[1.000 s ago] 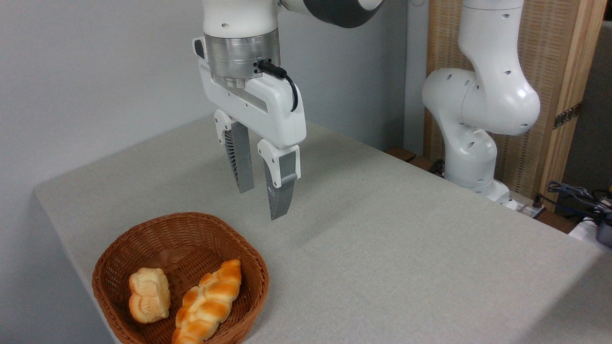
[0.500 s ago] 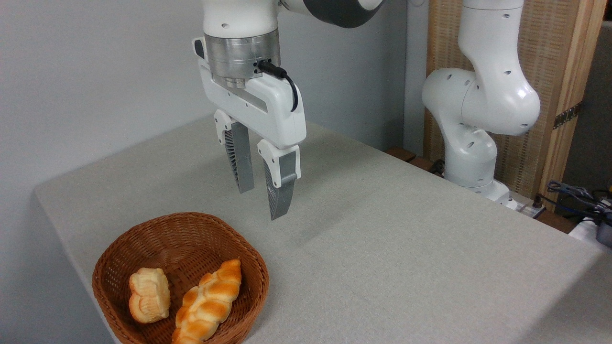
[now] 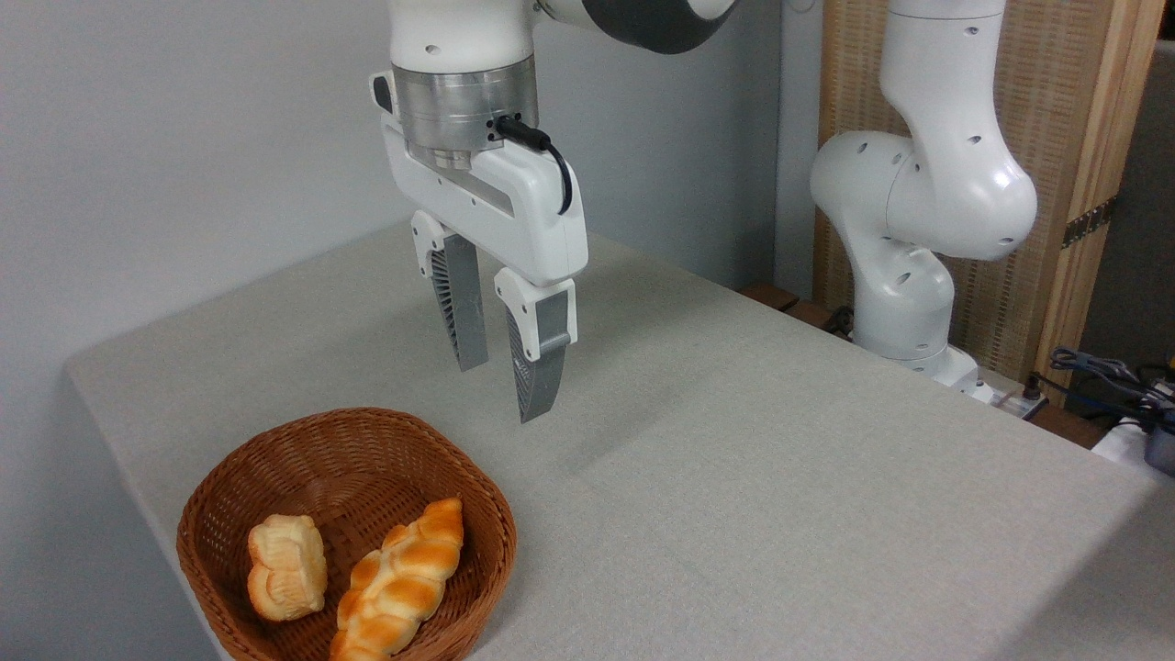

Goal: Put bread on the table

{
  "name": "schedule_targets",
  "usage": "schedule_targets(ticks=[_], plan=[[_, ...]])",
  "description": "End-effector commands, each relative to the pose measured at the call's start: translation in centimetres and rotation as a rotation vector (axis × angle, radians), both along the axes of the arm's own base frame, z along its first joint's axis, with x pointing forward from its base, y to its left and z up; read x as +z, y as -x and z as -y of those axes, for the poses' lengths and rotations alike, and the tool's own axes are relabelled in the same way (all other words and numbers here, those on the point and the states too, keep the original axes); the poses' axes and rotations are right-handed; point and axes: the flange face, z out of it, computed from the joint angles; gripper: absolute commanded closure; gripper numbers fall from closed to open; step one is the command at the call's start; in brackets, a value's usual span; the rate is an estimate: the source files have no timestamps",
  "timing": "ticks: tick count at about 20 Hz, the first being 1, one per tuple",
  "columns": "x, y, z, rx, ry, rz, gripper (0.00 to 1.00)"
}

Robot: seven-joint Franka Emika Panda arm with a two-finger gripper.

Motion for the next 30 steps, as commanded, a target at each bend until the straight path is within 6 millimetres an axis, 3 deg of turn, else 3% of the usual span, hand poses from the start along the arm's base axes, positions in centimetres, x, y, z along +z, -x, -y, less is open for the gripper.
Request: schedule_targets(ticks=[1,30], plan=[[0.38,0.22,-0.37,-0.008,0.002,-0.01,0.0],[0.63,-0.45,-0.89,0.006,0.006,0.037,0.0]])
